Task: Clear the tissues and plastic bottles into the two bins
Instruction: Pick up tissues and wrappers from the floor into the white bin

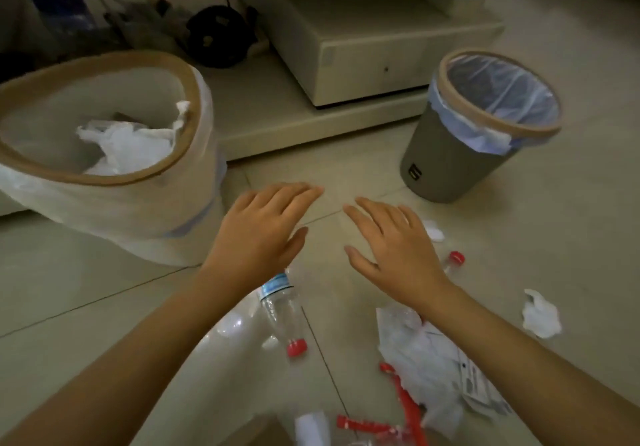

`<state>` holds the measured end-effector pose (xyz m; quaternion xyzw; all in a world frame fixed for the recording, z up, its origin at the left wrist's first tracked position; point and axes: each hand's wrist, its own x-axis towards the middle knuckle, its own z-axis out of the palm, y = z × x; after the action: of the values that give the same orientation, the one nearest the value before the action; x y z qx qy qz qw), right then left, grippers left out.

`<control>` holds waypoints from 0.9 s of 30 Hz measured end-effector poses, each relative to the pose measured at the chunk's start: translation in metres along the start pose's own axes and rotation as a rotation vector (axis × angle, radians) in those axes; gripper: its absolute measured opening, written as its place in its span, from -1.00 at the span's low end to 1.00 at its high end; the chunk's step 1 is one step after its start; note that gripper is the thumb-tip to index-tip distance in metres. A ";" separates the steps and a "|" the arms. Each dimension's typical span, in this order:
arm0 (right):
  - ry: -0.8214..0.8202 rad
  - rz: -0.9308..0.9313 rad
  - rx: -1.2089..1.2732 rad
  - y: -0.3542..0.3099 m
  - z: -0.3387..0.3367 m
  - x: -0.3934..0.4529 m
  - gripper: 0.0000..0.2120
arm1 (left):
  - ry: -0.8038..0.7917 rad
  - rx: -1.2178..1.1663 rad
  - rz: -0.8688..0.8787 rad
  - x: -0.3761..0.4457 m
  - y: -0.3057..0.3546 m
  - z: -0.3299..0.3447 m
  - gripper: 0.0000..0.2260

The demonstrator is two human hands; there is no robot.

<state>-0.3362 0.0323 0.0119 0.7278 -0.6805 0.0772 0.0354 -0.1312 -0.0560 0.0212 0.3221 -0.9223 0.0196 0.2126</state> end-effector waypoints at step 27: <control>-0.316 0.508 -0.095 0.118 0.065 -0.199 -0.41 | -0.649 -0.086 0.086 0.107 0.152 0.226 -0.45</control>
<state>-0.4618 0.2093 -0.0908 0.5348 -0.8407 -0.0626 -0.0575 -0.3838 -0.0378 -0.1257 0.2631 -0.9546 -0.1143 -0.0800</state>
